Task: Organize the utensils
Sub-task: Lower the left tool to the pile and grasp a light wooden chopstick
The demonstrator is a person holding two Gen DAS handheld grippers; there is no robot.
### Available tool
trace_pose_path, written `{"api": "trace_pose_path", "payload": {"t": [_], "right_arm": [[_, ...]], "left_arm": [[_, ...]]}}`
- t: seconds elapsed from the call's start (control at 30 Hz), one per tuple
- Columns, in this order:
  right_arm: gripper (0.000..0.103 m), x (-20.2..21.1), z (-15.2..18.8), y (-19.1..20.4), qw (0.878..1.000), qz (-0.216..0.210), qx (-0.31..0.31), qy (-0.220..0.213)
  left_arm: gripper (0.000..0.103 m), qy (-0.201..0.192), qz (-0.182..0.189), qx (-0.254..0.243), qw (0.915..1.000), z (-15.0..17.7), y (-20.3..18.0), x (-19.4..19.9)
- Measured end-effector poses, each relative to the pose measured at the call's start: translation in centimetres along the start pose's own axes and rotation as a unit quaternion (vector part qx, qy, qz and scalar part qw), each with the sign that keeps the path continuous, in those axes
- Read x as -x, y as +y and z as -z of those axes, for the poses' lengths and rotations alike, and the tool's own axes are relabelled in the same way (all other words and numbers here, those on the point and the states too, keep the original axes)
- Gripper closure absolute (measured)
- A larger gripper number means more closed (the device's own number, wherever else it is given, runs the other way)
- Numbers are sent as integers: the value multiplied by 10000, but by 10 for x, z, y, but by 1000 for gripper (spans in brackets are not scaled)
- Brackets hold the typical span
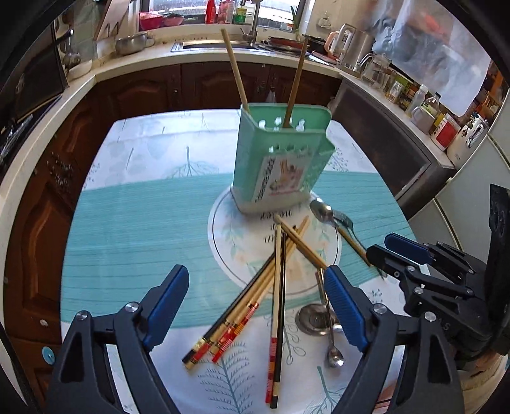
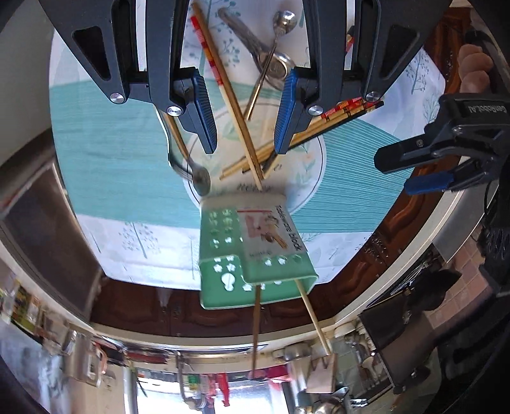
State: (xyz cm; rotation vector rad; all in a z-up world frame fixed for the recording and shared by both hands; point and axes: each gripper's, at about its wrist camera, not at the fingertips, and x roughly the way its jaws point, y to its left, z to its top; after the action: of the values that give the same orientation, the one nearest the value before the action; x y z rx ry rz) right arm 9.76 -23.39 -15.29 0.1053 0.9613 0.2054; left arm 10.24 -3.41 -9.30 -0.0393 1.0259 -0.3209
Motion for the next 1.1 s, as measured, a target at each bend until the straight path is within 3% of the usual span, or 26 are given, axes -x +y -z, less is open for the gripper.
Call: {"api": "trace_pose_path", "payload": {"t": [0.07, 0.13, 0.23, 0.3, 0.37, 0.47, 0.63, 1.1], "right_arm": [[65, 1, 14, -5, 9997, -105, -179, 100], [65, 1, 29, -12, 9992, -182, -308, 180], [65, -4, 38, -13, 9990, -49, -313, 313], [65, -7, 44, -17, 9984, -98, -384, 399], [65, -10, 50, -19, 9974, -175, -499, 484], [65, -12, 56, -18, 9969, -262, -512, 537], [65, -10, 59, -16, 9975, -351, -414, 454], [65, -16, 44, -6, 9970, -611, -248, 402]], "left_arm": [[19, 187, 141, 63, 9997, 12, 0, -9], [26, 360, 309, 106, 9988, 17, 0, -18], [42, 746, 608, 273, 9950, 31, 0, -37], [64, 1004, 769, 418, 9911, 36, 3, -49], [77, 1224, 931, 545, 9866, 40, 4, -61], [88, 1388, 1082, 623, 9824, 42, 2, -72], [93, 1536, 1176, 755, 9782, 43, 3, -87], [94, 1771, 840, 811, 9773, 36, 7, -111]]}}
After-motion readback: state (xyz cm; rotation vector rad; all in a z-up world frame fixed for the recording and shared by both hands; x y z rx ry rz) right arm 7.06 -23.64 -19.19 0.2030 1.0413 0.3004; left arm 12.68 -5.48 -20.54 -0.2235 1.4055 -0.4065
